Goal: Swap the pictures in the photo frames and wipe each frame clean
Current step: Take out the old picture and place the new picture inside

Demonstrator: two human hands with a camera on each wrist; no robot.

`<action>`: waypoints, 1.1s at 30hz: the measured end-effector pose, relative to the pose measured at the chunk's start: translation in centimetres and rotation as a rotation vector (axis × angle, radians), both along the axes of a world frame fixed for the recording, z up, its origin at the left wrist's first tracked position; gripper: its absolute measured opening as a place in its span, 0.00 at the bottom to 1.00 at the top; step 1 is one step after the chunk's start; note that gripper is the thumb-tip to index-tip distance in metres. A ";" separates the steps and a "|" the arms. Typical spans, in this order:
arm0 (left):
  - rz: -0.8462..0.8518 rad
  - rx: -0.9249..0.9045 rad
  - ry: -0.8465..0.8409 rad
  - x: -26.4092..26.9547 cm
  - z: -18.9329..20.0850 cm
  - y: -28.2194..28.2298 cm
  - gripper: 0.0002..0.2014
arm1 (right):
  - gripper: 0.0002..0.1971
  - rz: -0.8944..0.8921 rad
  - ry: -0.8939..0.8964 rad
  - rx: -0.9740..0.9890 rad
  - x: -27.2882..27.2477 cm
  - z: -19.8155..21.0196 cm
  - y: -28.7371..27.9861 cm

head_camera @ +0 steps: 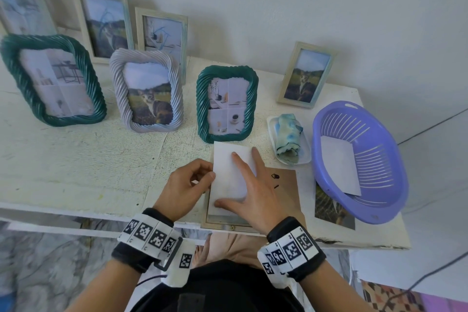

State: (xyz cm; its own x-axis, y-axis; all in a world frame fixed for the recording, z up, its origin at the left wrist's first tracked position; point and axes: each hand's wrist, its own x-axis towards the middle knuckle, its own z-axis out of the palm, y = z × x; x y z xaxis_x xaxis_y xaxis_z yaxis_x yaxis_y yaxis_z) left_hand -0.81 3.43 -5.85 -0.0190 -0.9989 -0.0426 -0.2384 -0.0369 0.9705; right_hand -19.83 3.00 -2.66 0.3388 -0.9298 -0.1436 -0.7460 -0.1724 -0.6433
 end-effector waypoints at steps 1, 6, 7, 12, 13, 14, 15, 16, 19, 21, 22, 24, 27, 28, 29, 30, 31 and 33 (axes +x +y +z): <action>0.012 0.005 0.009 -0.1 0.2 -0.1 0.03 | 0.45 -0.017 -0.046 -0.020 -0.3 0.3 0.1; 0.115 0.021 -0.008 0.1 0.2 -0.6 0.07 | 0.33 -0.221 -0.520 -0.022 -1.5 1.3 -0.2; 0.131 0.008 -0.044 0.0 0.4 -0.6 0.09 | 0.34 -0.250 -0.636 0.032 -1.6 1.4 -0.3; 0.035 -0.054 -0.118 -1.5 2.4 -0.1 0.10 | 0.36 -0.276 -0.822 0.116 -1.2 2.3 0.2; -0.010 0.015 0.007 -1.8 3.0 0.0 0.18 | 0.34 -0.263 -0.842 0.127 -0.9 2.5 0.3; -0.048 0.078 0.111 -2.0 3.4 0.2 0.23 | 0.32 -0.242 -0.853 0.139 -0.6 2.6 0.5; -0.062 0.099 0.180 -2.1 3.8 0.3 0.25 | 0.29 -0.218 -0.852 0.148 -0.4 2.8 0.5; -0.051 0.075 0.185 -2.1 3.9 0.4 0.24 | 0.26 -0.199 -0.848 0.159 -0.3 2.9 0.6; 0.023 0.040 0.168 -2.0 3.6 0.5 0.17 | 0.18 -0.194 -0.799 0.121 -0.3 2.9 0.7; 0.051 0.061 0.197 -2.0 3.2 0.4 0.12 | 0.15 -0.248 -0.649 0.007 -0.8 2.3 0.6; 0.056 0.068 0.223 -2.0 3.1 0.3 0.10 | 0.15 -0.287 -0.549 -0.039 -1.2 1.7 0.6; 0.064 0.072 0.286 -2.2 3.5 0.3 0.07 | 0.17 -0.342 -0.413 -0.007 -2.0 1.0 0.4; 0.044 0.091 0.343 -2.8 3.9 0.1 0.09 | 0.09 -0.389 -0.521 0.278 -3.3 0.9 0.8; 0.030 0.099 0.339 -3.0 3.9 -0.1 0.09 | 0.06 -0.410 -0.609 0.344 -3.7 1.0 1.1; 0.011 0.107 0.324 -3.2 3.8 -0.3 0.10 | 0.04 -0.424 -0.667 0.371 -4.3 1.2 1.5; -0.006 0.117 0.298 -3.4 3.7 -0.5 0.10 | 0.04 -0.432 -0.688 0.372 -5.1 1.2 2.0; -0.021 0.122 0.267 -3.7 3.7 -0.7 0.11 | 0.04 -0.444 -0.692 0.366 -5.9 1.3 2.6; -0.038 0.088 0.169 -4.4 3.7 -1.2 0.13 | 0.03 -0.494 -0.677 0.345 -7.9 1.0 3.7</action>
State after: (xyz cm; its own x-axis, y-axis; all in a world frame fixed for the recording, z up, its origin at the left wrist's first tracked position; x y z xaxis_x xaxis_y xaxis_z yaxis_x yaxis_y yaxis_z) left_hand -5.18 2.18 -2.11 -0.0711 -0.9899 -0.1224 -0.0754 -0.1170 0.9903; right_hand -27.69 6.74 -1.71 0.0261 -0.9339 -0.3566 -0.1273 0.3507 -0.9278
